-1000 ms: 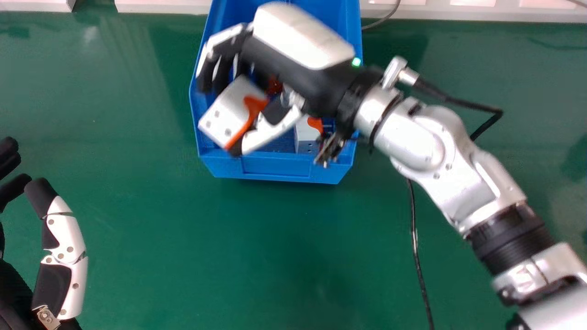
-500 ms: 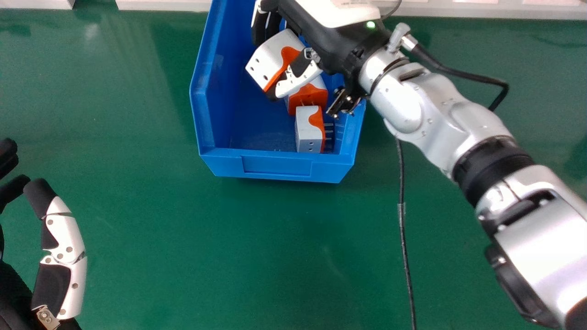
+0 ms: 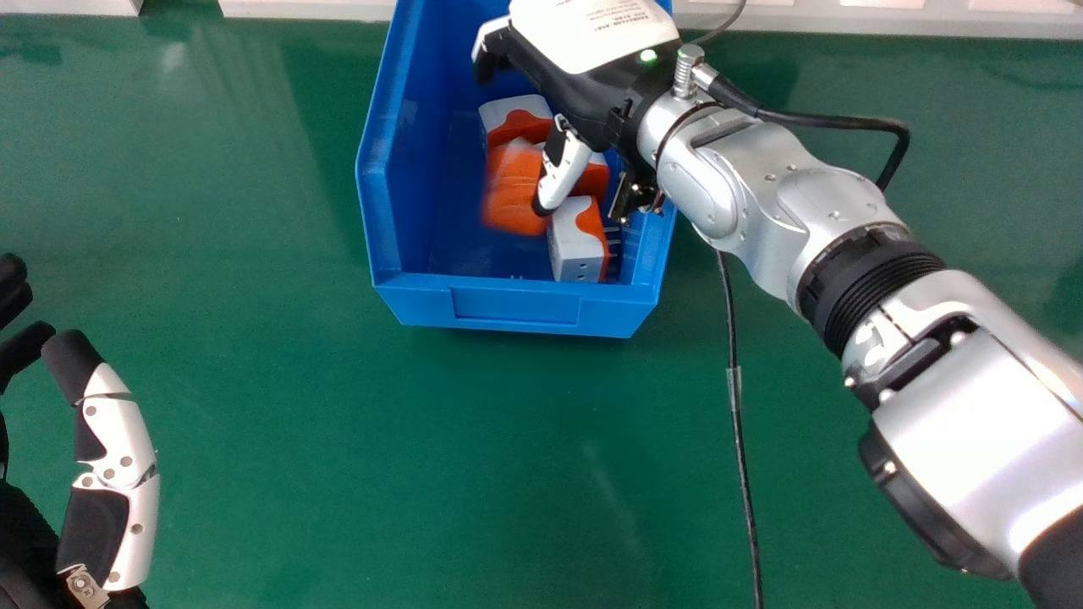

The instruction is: Pick all objects and put in blue box

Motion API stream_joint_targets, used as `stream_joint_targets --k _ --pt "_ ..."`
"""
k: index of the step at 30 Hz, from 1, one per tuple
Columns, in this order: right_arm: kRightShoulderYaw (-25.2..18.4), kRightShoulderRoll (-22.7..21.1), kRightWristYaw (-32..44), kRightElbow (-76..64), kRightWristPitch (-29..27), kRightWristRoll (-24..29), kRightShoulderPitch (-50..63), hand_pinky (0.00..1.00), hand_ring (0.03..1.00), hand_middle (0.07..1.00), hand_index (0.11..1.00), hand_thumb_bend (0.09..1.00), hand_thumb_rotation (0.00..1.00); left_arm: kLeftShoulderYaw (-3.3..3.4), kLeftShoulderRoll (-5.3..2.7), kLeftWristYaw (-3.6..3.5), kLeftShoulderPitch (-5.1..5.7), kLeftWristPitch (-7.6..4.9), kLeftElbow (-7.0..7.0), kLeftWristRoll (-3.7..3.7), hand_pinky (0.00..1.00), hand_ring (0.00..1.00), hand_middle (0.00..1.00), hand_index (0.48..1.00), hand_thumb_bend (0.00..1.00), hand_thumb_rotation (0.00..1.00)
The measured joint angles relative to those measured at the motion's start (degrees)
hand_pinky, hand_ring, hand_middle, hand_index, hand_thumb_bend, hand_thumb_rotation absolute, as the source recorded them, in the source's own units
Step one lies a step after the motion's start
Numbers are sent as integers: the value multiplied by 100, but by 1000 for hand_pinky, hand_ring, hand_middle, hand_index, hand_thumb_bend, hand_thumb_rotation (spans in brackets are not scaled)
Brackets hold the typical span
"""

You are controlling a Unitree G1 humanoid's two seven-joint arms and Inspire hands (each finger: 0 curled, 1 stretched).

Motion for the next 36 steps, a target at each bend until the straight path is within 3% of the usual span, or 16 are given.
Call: stream_joint_targets --k 6,11,17,19,22,29,34,36 --pt "3 -26 -437 -211 5 -11 21 1000 1000 1000 1000 1000 473 -7 0 -3 3 -69 18 -2 654 723 720 730 239 0" --pt "-242 -42 -1142 -838 -29 164 322 1000 1000 1000 1000 986 538 -86 0 -24 43 -122 15 -11 667 730 728 734 243 0" --pt "-779 -189 -1143 -2755 -182 816 1738 1000 1000 1000 1000 964 821 -196 0 -93 83 -258 22 -80 680 729 732 734 241 0" --pt "-982 -236 -1117 -3523 -278 1072 2443 989 1000 1000 1000 945 875 -250 0 -108 88 -278 43 -170 678 732 727 732 241 0" --pt "-1245 -238 -1088 -4577 -461 1519 3576 979 1000 1000 1000 871 903 -300 0 -127 93 -284 80 -220 676 736 730 735 237 0" --pt "-1672 141 -1005 -5641 -1713 2927 5778 908 982 1000 1000 833 971 -316 0 -152 101 -358 222 -256 665 729 736 731 229 0" --pt "-1799 619 -1141 -5592 -2662 3216 6582 879 977 1000 1000 713 1000 -273 0 -146 104 -374 324 -251 659 723 721 723 222 0" --pt "-1764 882 -1246 -5584 -2909 3200 6902 873 971 999 1000 717 1000 -275 0 -162 104 -374 340 -271 661 726 719 723 220 0"
